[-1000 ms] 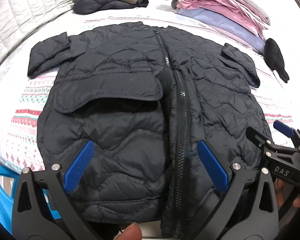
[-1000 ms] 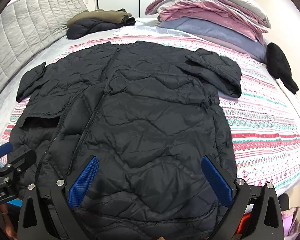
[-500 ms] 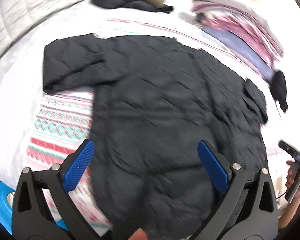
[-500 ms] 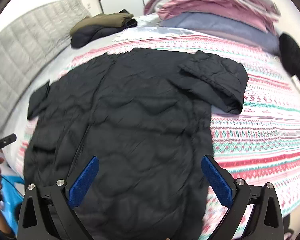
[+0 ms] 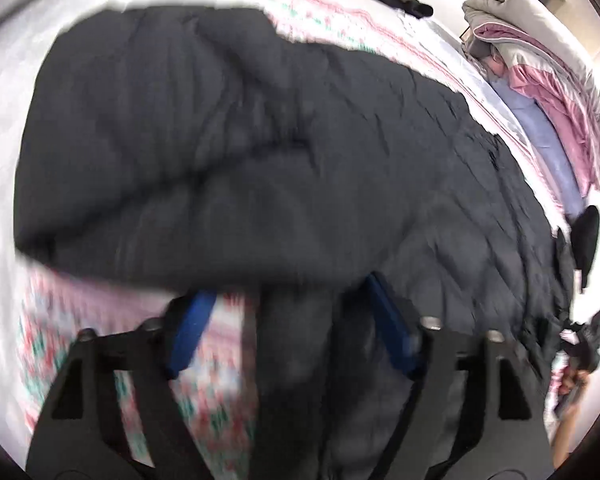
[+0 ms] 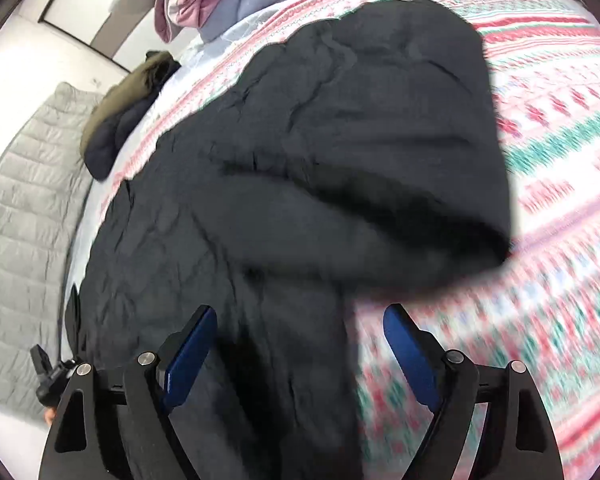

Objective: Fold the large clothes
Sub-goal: 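Grasp the jacket hem with the left tool while the right tool grasps the hem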

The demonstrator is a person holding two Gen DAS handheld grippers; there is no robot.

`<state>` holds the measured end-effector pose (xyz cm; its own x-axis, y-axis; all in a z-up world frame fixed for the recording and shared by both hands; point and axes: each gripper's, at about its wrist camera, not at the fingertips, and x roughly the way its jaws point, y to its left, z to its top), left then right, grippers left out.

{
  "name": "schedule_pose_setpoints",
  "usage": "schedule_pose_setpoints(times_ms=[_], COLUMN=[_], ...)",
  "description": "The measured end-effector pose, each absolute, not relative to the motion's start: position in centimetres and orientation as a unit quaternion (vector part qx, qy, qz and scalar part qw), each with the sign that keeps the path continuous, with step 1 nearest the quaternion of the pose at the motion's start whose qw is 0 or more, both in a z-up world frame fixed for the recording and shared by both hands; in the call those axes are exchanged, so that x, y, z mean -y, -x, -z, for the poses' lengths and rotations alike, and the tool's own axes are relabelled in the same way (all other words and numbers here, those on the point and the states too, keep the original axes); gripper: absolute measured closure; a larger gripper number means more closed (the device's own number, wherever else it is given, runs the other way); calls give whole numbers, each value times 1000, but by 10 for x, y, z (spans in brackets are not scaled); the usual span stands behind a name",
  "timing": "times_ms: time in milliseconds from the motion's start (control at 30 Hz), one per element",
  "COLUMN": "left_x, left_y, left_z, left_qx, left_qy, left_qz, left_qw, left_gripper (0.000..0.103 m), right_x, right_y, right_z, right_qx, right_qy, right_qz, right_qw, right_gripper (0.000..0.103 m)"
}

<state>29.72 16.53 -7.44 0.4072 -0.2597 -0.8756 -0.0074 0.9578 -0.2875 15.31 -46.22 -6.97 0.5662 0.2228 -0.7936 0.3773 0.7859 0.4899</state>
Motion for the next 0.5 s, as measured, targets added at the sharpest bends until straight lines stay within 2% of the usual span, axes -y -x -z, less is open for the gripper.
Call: schedule_pose_setpoints(times_ms=[33,67,100,200,367,400,433,467,500], left_x=[-162,-158,-154,-139,-116,-109,-106,-99,-98], left_y=[-304,-312,-320,-344,-375,-381,-386,-393,-398], left_z=[73,73,72,59,27,25,26,31,36], left_qx=[-533,-529,-529,-512,-448,-436,-429,-433,-447], left_qy=[116,116,119,96,65,51,38,18,7], left_qz=[75,82,80,71,80,76,70,57,49], left_qw=[835,836,836,851,888,896,900,899,893], left_gripper=[67,80,87,93,93,92,84,81,72], right_x=[463,465,466,462,455,456,456,460,464], right_y=[-161,-169,-179,-201,-239,-246,-255,-264,-268], right_z=[71,74,75,59,26,25,27,32,35], right_qx=[-461,-464,-466,-456,-421,-421,-427,-440,-451], right_qy=[-325,-326,-315,-250,-159,-147,-137,-139,-148], right_qz=[44,49,61,86,114,117,122,128,131], right_qw=[825,822,824,850,886,887,885,878,870], right_gripper=[65,73,88,93,93,93,92,89,82])
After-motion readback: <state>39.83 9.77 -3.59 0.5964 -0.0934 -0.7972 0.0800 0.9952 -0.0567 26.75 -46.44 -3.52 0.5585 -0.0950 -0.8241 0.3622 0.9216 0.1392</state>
